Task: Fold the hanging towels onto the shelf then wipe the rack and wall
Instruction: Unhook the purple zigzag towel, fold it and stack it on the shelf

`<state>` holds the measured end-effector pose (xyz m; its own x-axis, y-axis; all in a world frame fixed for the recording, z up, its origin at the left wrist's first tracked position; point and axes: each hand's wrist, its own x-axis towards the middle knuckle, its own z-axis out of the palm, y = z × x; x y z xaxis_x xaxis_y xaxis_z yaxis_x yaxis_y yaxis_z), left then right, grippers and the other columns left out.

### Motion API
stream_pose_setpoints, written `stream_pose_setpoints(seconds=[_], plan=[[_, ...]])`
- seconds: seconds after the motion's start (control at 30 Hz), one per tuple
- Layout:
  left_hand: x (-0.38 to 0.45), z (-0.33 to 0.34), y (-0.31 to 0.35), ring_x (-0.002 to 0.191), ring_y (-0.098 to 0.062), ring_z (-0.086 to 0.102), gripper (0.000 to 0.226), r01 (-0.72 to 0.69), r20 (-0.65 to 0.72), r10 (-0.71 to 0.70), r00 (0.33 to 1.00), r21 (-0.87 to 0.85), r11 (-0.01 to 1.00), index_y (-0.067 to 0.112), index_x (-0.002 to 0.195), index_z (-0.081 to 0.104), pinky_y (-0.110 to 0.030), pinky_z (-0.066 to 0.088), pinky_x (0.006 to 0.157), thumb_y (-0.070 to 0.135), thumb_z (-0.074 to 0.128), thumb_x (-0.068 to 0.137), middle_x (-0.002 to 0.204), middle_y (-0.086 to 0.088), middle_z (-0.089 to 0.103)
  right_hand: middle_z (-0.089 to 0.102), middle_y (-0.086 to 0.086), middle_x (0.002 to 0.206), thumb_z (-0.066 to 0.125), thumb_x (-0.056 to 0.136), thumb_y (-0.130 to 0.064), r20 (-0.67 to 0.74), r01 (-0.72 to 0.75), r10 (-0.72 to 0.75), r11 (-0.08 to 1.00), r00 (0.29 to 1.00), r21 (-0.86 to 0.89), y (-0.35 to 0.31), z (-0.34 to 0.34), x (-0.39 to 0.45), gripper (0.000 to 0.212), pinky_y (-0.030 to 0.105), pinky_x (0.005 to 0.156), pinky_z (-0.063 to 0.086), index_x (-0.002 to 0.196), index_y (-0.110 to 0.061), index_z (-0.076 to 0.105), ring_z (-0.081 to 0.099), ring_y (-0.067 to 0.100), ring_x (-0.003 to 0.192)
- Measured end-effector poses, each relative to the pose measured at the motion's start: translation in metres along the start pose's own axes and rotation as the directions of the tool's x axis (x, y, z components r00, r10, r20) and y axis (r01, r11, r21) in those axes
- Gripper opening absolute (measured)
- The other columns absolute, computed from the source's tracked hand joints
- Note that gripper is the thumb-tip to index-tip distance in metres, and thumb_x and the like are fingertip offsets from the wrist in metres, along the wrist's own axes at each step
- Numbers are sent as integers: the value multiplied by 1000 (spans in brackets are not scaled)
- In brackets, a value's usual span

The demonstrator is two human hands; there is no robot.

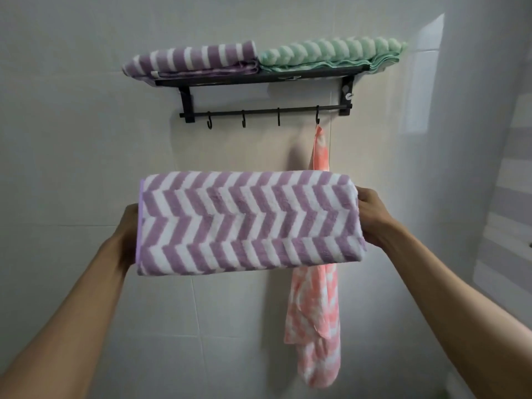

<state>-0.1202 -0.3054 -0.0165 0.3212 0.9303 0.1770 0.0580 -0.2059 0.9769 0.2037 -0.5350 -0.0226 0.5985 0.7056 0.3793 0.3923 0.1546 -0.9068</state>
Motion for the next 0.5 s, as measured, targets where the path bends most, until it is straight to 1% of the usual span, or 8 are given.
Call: stream_pose_setpoints(seconds=[0.07, 0.1, 0.13, 0.2, 0.27, 0.37, 0.43, 0.5], plan=[[0, -1, -3, 44, -12, 51, 32, 63, -47, -61, 997, 35, 997, 18, 73, 41, -25, 40, 54, 12, 33, 104, 62, -2, 47, 74, 10, 84, 56, 97, 8, 61, -8, 5, 999, 998, 45, 10, -1, 1, 17, 31, 64, 61, 97, -1, 70, 75, 20, 79], [0, -4, -6, 50, -17, 50, 30, 94, -37, -93, 995, 24, 995, 18, 74, 42, -27, 37, 55, 15, 35, 103, 66, -3, 44, 75, 14, 90, 55, 97, 9, 69, -5, 0, 997, 998, 77, 17, -2, 3, 20, 46, 77, 62, 103, -1, 70, 74, 33, 88], [-1, -5, -6, 56, -21, 45, 28, 131, -24, -131, 991, -7, 991, 19, 75, 44, -29, 34, 58, 19, 36, 102, 68, -4, 42, 75, 17, 96, 54, 97, 11, 69, -3, -4, 995, 998, 100, 22, -4, 5, 23, 54, 84, 59, 108, -2, 70, 72, 38, 92], [-3, -9, -7, 60, -22, 42, 28, 178, -24, -179, 984, -27, 984, 20, 75, 45, -31, 33, 58, 24, 37, 101, 69, -6, 41, 74, 17, 97, 54, 94, 14, 77, 23, -27, 998, 997, 64, 28, -4, 6, 28, 54, 80, 58, 110, -4, 68, 71, 32, 86], [-6, -7, -8, 62, -22, 43, 29, 204, -20, -205, 979, -17, 979, 19, 76, 46, -31, 33, 58, 24, 36, 103, 72, -7, 43, 73, 13, 92, 57, 91, 16, 81, 62, -61, 998, 995, -8, 33, -3, 6, 28, 41, 65, 58, 105, -6, 67, 70, 22, 77], [-8, -4, -13, 65, -23, 46, 30, 223, -6, -224, 975, -25, 974, 17, 78, 49, -31, 35, 60, 24, 36, 104, 75, -8, 48, 72, 8, 91, 61, 89, 15, 65, 95, -91, 994, 994, -54, 35, 0, 5, 27, 28, 57, 54, 102, -8, 67, 67, 14, 74], [-7, -3, -17, 66, -24, 49, 28, 246, -6, -246, 969, -6, 969, 16, 80, 51, -32, 37, 62, 25, 38, 103, 78, -9, 51, 72, 14, 98, 56, 92, 14, 53, 49, -50, 999, 997, 21, 38, 2, 5, 29, 34, 59, 58, 105, -9, 66, 69, 18, 77], [-10, 1, -17, 66, -24, 49, 29, 258, -22, -258, 966, -4, 966, 15, 79, 51, -32, 38, 62, 24, 39, 104, 78, -9, 53, 70, 24, 112, 49, 101, 2, 91, -63, 51, 989, 995, 135, 43, 6, 3, 23, 53, 81, 61, 110, -10, 67, 71, 31, 90]])
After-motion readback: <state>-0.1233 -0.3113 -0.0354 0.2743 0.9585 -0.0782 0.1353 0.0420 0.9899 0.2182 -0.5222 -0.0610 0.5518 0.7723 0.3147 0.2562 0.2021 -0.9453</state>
